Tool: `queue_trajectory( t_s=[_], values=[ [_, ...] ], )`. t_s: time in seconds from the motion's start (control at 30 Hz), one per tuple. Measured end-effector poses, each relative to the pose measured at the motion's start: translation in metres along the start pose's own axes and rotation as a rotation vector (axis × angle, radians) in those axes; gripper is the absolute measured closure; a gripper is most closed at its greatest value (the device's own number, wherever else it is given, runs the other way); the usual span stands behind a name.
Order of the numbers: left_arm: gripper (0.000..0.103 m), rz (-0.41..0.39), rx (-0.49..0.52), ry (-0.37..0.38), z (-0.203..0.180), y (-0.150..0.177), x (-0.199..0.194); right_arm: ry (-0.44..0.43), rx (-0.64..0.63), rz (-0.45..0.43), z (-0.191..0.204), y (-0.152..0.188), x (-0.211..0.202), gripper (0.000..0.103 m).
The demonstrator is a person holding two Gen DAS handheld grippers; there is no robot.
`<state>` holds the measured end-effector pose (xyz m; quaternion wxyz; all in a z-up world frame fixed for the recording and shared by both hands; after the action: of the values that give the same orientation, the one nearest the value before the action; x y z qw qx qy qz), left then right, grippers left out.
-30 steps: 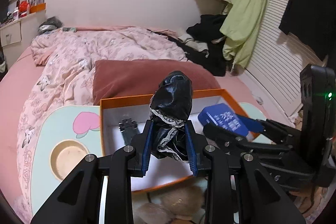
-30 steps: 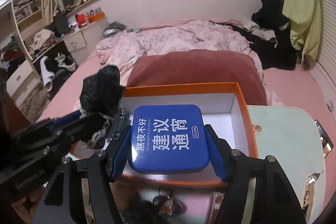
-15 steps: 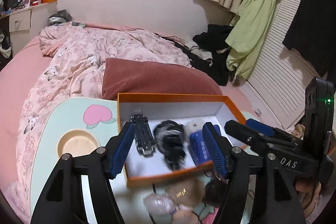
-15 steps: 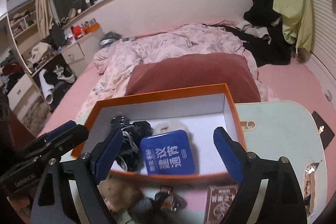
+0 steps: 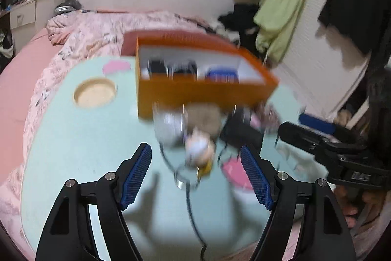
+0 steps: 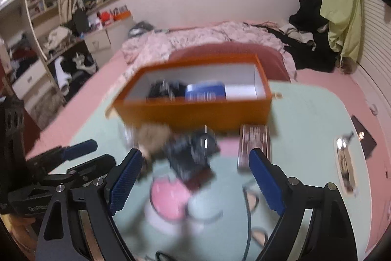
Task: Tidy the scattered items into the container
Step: 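Open both tools and withdraw them back over the table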
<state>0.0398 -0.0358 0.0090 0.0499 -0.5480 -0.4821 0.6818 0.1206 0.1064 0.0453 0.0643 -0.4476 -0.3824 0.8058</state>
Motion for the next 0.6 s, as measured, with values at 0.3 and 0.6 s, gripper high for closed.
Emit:
queue_trajectory(
  t_s=[0.3, 0.6],
  values=[
    [0.020, 0.079, 0.035, -0.049, -0.007, 0.023, 0.015, 0.115, -0.055, 0.114, -0.005, 0.053, 0.024, 0.013],
    [0.014, 0.088, 0.064, -0.087, -0.012, 0.024, 0.022, 0.166, -0.065, 0.105, -0.010, 0.062, 0.033, 0.001]
  ],
)
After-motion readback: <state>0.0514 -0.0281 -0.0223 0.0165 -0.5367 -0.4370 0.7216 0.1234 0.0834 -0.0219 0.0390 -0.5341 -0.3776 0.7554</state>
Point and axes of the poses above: each gripper's, at about its wrist camera, not at the fingertips, and x roughly the way its jaws point, z to its left, y to its underside, the point moved 3 cm from there along x, roughly the way its jaws point, and after that the axes turned 10 degrees about x, right-handed, at the moved point
